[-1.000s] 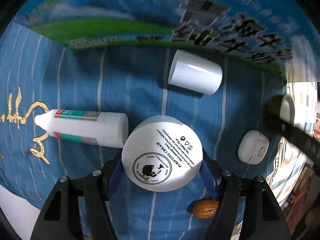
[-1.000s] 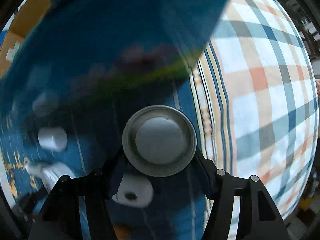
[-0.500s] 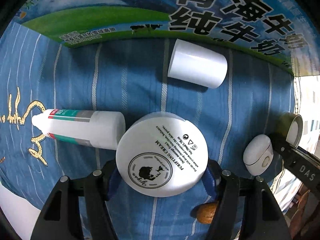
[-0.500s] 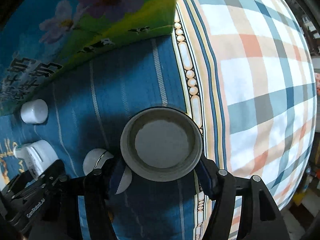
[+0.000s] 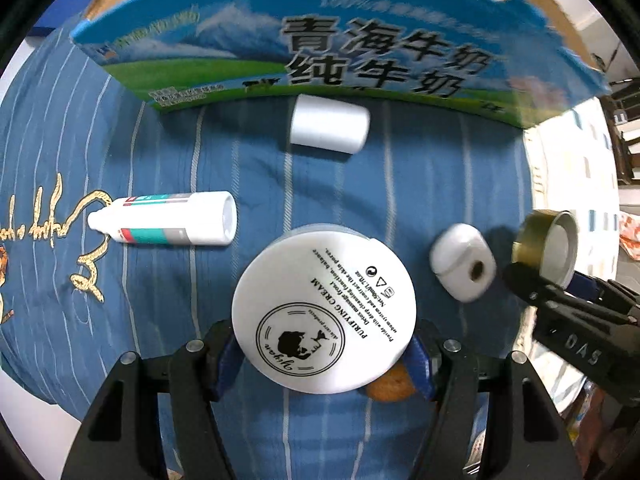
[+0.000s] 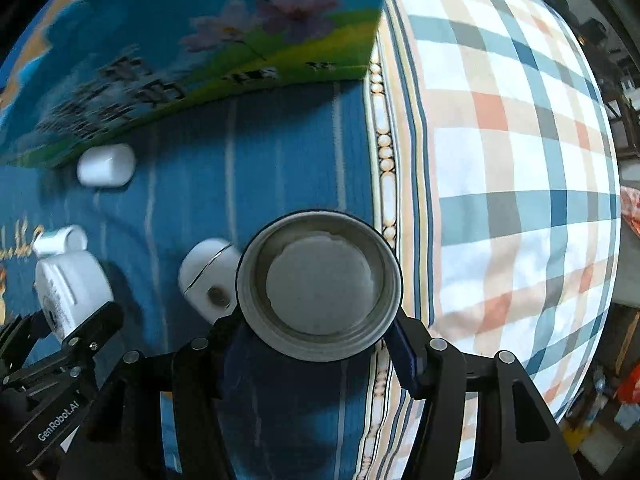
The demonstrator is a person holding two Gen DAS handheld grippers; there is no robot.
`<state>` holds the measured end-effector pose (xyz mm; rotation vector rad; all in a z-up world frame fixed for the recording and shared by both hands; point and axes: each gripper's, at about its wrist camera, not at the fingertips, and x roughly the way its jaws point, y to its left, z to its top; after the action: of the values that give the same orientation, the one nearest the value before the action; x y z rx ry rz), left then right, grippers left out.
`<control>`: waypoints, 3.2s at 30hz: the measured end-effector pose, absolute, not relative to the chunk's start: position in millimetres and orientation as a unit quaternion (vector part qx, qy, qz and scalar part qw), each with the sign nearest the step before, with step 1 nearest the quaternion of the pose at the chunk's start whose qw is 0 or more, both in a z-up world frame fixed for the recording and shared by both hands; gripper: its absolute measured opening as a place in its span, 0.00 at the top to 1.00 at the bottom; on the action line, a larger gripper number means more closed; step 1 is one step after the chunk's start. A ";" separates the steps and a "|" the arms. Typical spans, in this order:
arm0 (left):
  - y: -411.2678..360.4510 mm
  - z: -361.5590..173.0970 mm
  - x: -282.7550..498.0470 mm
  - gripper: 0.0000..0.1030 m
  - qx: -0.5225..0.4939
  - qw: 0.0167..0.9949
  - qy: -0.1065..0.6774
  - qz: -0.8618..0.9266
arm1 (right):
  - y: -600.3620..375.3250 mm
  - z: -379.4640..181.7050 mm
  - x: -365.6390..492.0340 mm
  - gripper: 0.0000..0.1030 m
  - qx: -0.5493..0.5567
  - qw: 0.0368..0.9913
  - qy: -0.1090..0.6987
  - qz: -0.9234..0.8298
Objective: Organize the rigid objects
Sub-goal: 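Carry the cream jar and tape roll into the box and lower them, then open both tools and withdraw from the box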
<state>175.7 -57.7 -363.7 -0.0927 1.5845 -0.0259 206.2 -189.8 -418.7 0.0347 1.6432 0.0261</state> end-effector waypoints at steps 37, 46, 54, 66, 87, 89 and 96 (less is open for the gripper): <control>33.8 -305.2 436.4 0.37 -0.053 0.724 0.688 -0.006 | -138.6 -344.5 416.0 0.40 0.037 0.724 0.686 0.055; 29.9 -372.7 488.7 0.37 -0.005 0.673 0.740 0.016 | -133.9 -403.8 456.6 0.43 0.016 0.678 0.735 0.022; 22.5 -395.8 505.1 0.37 0.021 0.655 0.755 0.016 | -137.3 -432.3 463.4 0.51 0.017 0.653 0.757 0.012; 33.4 -377.9 499.7 0.36 0.003 0.643 0.765 -0.002 | -162.5 -435.1 456.2 0.42 0.041 0.640 0.767 0.012; 25.1 -255.5 393.8 0.04 -0.033 0.772 0.635 -0.010 | -154.4 -319.8 391.0 0.00 0.016 0.731 0.682 0.024; 20.7 -243.1 387.3 0.04 -0.028 0.782 0.622 -0.009 | -163.4 -310.0 390.4 0.00 0.004 0.740 0.672 0.023; 17.1 -205.1 346.0 0.04 -0.029 0.812 0.584 -0.005 | -149.8 -255.5 359.5 0.00 -0.011 0.777 0.629 0.032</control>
<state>346.0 17.1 -205.1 -0.0610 1.2466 -0.0104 359.5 -149.8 -255.5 -0.0242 1.3614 0.0700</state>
